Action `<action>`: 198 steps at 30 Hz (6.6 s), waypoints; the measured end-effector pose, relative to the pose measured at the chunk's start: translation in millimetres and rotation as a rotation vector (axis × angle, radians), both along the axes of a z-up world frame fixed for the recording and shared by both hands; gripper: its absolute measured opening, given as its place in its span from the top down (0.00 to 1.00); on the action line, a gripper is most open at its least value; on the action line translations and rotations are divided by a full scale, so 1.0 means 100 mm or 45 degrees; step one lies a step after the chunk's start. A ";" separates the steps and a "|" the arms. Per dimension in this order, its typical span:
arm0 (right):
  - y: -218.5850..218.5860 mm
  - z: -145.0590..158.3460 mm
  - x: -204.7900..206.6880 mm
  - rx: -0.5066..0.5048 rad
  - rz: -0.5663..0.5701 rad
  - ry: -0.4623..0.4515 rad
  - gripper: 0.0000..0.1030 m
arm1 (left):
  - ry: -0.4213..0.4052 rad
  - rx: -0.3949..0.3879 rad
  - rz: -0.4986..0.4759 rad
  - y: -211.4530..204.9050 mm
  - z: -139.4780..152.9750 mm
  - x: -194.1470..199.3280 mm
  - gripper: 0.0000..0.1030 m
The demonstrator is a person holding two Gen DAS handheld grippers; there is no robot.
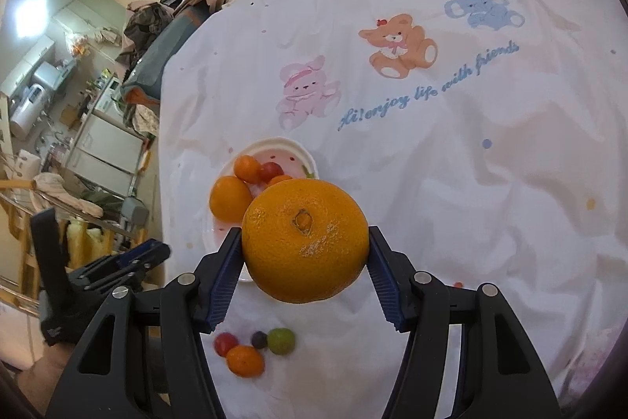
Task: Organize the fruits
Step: 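Carry the large orange and dark plum over the plate with both grippers, then lower both fruits onto the plate and open both grippers, then move both grippers back toward the remaining fruit, then grasp a red tomato with the left gripper while the right gripper grasps a mandarin, then carry the red tomato and mandarin over the plate with both grippers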
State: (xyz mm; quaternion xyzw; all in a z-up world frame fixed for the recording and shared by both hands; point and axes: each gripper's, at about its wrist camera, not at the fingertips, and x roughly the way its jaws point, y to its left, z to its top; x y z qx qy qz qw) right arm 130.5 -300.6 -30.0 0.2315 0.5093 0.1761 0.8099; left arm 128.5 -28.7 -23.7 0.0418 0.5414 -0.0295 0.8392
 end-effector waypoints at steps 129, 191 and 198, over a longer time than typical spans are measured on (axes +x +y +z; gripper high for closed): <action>0.31 -0.27 -0.49 -0.074 -0.054 0.079 0.17 | 0.512 -0.502 0.362 0.27 -1.01 -0.77 0.59; 1.30 -0.67 -1.07 -0.077 0.388 0.309 0.57 | 0.145 -0.257 0.370 0.64 -0.31 -0.66 0.75; 0.95 -0.34 -1.05 0.036 0.318 0.227 0.57 | 0.135 -0.235 0.364 0.61 -0.32 -0.66 0.75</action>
